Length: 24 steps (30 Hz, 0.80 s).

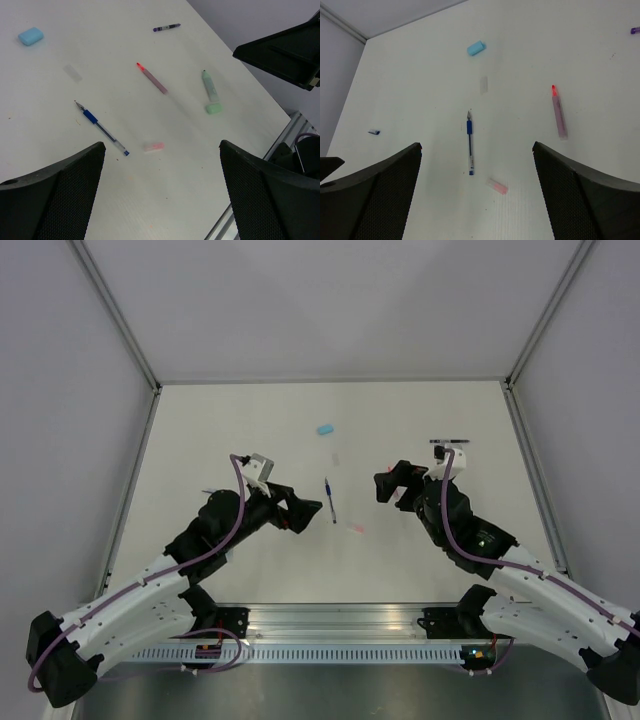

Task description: Insert the pens into the pen caps

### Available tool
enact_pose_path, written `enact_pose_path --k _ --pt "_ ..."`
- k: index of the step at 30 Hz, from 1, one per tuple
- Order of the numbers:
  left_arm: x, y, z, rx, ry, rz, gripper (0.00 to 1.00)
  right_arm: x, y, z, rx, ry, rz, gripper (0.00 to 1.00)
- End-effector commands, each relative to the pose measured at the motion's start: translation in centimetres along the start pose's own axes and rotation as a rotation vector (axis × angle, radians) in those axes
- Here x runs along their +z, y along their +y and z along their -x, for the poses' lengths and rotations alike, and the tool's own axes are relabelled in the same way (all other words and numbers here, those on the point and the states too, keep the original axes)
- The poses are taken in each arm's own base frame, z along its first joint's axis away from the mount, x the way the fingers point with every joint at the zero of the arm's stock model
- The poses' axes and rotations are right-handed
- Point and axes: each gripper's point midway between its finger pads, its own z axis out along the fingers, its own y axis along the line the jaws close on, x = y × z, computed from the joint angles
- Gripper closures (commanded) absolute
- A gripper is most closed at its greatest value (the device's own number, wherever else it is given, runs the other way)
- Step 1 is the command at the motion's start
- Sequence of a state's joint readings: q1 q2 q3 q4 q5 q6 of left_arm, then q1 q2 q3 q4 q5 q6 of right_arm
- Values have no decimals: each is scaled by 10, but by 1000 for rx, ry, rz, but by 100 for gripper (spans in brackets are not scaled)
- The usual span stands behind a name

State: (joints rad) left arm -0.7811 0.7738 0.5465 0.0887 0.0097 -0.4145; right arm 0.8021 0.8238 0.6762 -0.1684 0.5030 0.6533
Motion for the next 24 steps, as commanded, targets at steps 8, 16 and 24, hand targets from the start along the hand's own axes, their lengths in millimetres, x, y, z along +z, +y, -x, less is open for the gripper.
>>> enact_pose_path --k 8,16,24 --pt "6 8 2 -10 -41 38 0 0 -41 79 107 -224 -406 12" --pt "1 17 7 -22 -62 96 0 71 -83 139 163 -163 -714 17" --pt "-6 16 14 -34 -94 93 0 138 -161 117 383 23 -868 31"
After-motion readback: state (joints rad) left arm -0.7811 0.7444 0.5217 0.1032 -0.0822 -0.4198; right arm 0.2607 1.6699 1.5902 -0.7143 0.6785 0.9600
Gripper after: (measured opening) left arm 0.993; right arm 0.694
